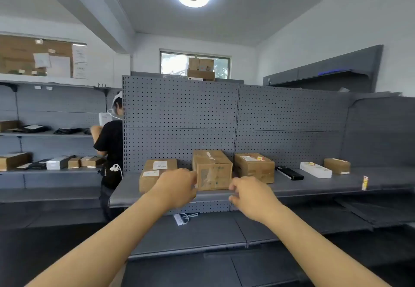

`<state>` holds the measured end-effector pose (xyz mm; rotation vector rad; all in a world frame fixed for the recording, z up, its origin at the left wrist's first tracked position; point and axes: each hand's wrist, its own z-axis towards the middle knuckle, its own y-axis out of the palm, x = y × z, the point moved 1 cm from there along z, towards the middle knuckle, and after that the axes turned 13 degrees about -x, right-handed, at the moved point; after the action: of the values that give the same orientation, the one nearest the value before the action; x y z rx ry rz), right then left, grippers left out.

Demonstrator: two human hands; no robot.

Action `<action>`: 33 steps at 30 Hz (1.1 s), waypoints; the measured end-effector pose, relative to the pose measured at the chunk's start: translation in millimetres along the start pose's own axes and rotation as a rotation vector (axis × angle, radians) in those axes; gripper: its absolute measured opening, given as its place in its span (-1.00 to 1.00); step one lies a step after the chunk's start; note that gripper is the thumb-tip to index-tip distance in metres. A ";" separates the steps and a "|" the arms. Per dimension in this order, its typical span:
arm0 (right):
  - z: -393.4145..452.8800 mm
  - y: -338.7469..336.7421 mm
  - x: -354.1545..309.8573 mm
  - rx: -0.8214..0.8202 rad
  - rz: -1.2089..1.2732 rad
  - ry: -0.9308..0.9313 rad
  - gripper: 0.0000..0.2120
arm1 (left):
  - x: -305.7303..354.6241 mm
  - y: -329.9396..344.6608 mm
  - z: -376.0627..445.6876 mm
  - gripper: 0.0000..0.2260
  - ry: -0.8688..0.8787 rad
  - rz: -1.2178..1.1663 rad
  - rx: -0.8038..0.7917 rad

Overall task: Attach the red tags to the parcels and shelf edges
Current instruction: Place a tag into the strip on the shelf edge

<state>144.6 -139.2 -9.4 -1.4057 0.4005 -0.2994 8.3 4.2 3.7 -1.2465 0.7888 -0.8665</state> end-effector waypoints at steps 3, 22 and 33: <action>-3.9 1.5 29.9 0.013 0.004 0.059 -0.74 | 25.2 9.1 29.2 -0.75 0.079 0.005 -0.003; -39.2 -5.9 350.4 -0.018 -0.002 0.487 -0.72 | 305.9 69.5 264.2 -0.75 0.503 -0.077 0.012; -2.9 14.9 513.8 0.024 0.040 0.563 -0.72 | 425.8 119.5 397.1 -0.77 0.637 -0.169 -0.009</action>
<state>603.5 -362.1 -72.5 -1.2735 0.8803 -0.6686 568.9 -179.3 -69.0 -1.0565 1.1984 -1.4326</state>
